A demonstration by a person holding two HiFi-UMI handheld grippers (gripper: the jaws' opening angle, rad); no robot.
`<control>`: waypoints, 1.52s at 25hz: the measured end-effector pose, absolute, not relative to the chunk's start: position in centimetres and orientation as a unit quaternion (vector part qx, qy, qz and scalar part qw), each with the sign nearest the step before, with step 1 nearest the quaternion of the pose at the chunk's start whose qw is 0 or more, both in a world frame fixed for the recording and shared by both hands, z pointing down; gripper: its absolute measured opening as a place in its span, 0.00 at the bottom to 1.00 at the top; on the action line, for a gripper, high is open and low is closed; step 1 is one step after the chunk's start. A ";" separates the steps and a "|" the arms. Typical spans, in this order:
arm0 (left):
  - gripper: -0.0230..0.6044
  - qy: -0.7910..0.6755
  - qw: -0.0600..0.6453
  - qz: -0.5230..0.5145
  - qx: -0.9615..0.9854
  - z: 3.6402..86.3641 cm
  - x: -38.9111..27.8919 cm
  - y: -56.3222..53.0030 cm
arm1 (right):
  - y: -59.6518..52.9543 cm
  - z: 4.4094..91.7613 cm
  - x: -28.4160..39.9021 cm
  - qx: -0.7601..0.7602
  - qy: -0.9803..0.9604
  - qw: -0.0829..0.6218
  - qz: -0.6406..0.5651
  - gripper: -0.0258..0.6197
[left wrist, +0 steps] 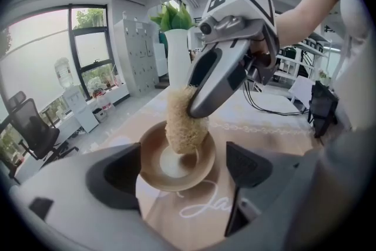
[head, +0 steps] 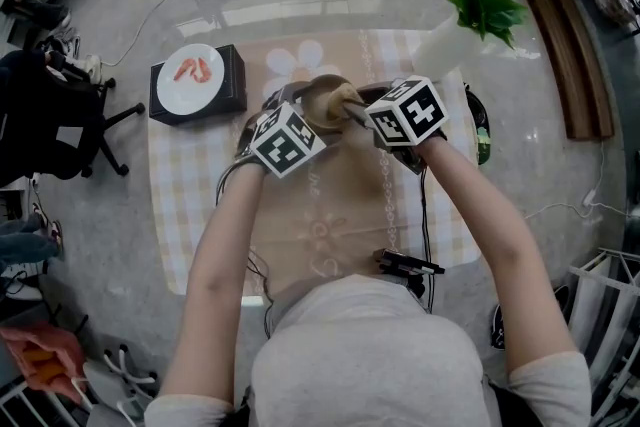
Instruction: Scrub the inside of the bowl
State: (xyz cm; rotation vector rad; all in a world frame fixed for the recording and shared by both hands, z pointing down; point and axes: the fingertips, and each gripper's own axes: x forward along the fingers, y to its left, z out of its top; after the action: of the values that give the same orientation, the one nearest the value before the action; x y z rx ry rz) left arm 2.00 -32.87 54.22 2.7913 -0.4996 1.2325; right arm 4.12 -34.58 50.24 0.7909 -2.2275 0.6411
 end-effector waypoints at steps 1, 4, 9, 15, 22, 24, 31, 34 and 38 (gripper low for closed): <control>0.72 -0.165 0.022 0.396 0.903 53.9 1.9 -32.8 | -34.5 49.9 4.2 0.309 -0.857 0.330 0.247 0.18; 0.72 -0.179 0.012 0.384 0.906 52.6 1.7 -32.6 | -34.1 48.4 4.4 0.323 -0.864 0.301 0.243 0.18; 0.72 -0.231 -0.013 0.339 0.912 49.1 1.2 -32.5 | -33.2 45.4 4.7 0.345 -0.875 0.255 0.224 0.18; 0.72 -0.283 -0.037 0.266 0.921 44.5 0.8 -31.1 | -31.1 42.4 4.8 0.362 -0.884 0.206 0.213 0.18; 0.72 -0.324 -0.044 0.181 0.927 39.6 0.4 -28.7 | -28.0 38.6 4.9 0.392 -0.894 0.126 0.174 0.17; 0.72 -0.334 -0.044 0.168 0.927 39.0 0.1 -28.0 | -27.3 37.8 5.0 0.406 -0.894 0.100 0.159 0.17; 0.72 -0.365 -0.042 0.114 0.923 36.2 -0.8 -26.5 | -25.2 34.8 5.1 0.444 -0.890 0.054 0.084 0.17; 0.72 -0.376 -0.052 0.093 0.920 35.0 -0.8 -25.9 | -24.4 34.1 5.0 0.459 -0.885 0.039 0.062 0.17; 0.56 -0.391 -0.064 0.069 0.915 34.0 -1.1 -25.3 | -24.0 33.3 5.0 0.474 -0.879 0.018 0.050 0.17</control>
State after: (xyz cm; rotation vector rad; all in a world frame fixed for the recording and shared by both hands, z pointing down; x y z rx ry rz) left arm -1.11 -25.32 34.01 2.9997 -1.2816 0.2275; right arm 4.97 -23.97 33.32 1.4740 -2.7298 0.1569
